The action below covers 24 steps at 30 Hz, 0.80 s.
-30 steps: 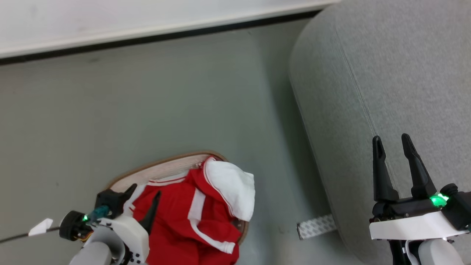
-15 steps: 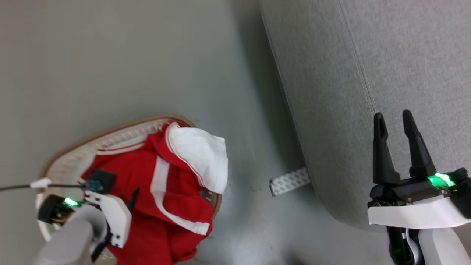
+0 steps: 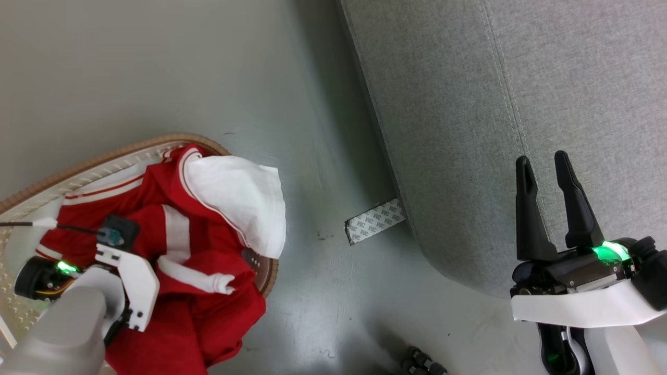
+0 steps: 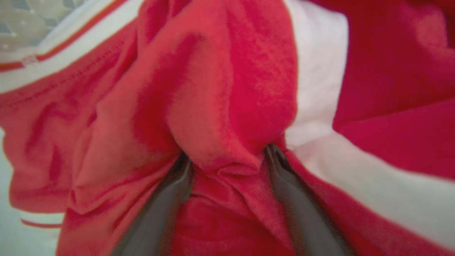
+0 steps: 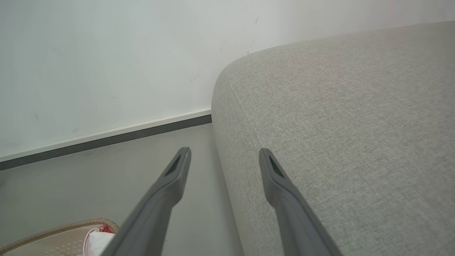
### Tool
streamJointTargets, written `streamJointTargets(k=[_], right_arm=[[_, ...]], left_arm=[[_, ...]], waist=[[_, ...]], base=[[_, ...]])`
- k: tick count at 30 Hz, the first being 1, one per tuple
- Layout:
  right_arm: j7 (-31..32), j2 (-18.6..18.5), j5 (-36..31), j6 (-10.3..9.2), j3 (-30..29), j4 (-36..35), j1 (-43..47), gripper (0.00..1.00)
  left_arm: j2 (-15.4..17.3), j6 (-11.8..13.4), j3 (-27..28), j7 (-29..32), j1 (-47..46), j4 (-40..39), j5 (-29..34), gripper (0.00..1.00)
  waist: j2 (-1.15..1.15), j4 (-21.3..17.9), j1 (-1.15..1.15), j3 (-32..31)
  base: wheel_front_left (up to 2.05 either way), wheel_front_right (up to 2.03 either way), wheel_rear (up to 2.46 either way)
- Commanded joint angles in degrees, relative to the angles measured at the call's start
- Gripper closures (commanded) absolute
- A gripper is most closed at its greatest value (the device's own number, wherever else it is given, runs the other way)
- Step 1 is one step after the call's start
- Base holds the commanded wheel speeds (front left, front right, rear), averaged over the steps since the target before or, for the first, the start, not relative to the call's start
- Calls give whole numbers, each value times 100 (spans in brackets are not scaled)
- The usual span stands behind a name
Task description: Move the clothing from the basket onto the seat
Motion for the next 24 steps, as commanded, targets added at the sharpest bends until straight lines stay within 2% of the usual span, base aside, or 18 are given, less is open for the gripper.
streamJointTargets(k=[1,2,3,12,20,24], right_arm=[[2,-10,44,-12,22,-12,-85,0],[2,-10,51,-12,30,-13,-102,0],[2,-10,52,-12,37,-12,-113,0],[2,-11,-104,-12,-31,121,-127,0],[2,-13,-467,-12,-238,327,-28,0],[2,-15,-714,-12,-352,516,79,0]], left_arm=[[16,8,-71,38,-77,64,-109,63],[8,8,-109,16,-100,73,-114,97],[-10,8,-149,-22,-118,71,-120,100],[-222,8,-371,-344,-18,126,-375,100],[-664,8,-556,-827,279,25,-618,100],[-943,8,-672,-1094,492,-121,-872,100]], waist=[[0,3,-1,31],[0,9,-1,38],[0,19,-1,39],[0,221,-1,-332],[0,632,-1,-1244],[0,986,-1,-1914]], base=[[0,0,0],[0,0,0],[0,0,0],[0,0,0],[0,0,0],[0,0,0]])
